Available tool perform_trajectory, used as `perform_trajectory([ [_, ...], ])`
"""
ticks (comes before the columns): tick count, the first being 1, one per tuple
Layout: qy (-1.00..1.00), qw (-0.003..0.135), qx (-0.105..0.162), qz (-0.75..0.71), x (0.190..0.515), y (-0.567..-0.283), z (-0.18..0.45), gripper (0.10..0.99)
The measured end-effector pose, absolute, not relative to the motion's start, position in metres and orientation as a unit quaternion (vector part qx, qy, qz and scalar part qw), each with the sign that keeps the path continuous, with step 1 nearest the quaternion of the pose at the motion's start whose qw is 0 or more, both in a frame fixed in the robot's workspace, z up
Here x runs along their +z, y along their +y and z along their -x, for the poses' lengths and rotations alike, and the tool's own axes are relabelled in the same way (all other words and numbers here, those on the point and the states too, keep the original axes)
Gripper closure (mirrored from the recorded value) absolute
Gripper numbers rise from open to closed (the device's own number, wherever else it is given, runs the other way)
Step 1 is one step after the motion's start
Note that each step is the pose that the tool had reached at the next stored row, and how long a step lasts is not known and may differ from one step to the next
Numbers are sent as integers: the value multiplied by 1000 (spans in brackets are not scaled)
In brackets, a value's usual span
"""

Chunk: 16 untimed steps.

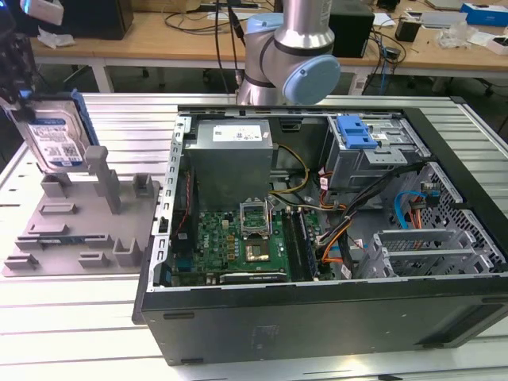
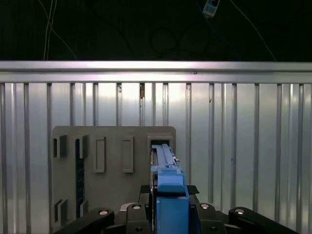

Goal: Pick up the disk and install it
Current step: 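Pick up the disk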

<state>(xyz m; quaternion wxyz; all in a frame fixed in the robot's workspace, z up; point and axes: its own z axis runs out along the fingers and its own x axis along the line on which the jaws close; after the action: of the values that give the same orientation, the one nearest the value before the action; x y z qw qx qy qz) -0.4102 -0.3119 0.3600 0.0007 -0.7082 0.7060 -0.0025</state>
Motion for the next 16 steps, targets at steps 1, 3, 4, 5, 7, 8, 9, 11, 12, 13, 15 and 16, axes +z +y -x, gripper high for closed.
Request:
perform_trajectory([
  [1,706,1,-2,708,365,-312,410,718],
  [3,706,1,-3,708,376,-312,410,718],
  [4,706,1,-2,708,385,-312,410,718],
  [5,706,1,-3,708,391,-312,410,718],
  [7,706,1,-3,708,401,-312,410,718],
  [8,706,1,-3,708,406,-312,410,718],
  [9,706,1,-3,708,410,-312,410,718],
  [11,706,1,-3,708,422,-312,410,718],
  [12,706,1,-3,708,428,-312,410,718],
  [13,706,1,-3,708,432,-312,410,718],
  [15,706,0,-3,708,447,-312,410,718],
  [16,706,0,-3,708,452,-312,409,718],
])
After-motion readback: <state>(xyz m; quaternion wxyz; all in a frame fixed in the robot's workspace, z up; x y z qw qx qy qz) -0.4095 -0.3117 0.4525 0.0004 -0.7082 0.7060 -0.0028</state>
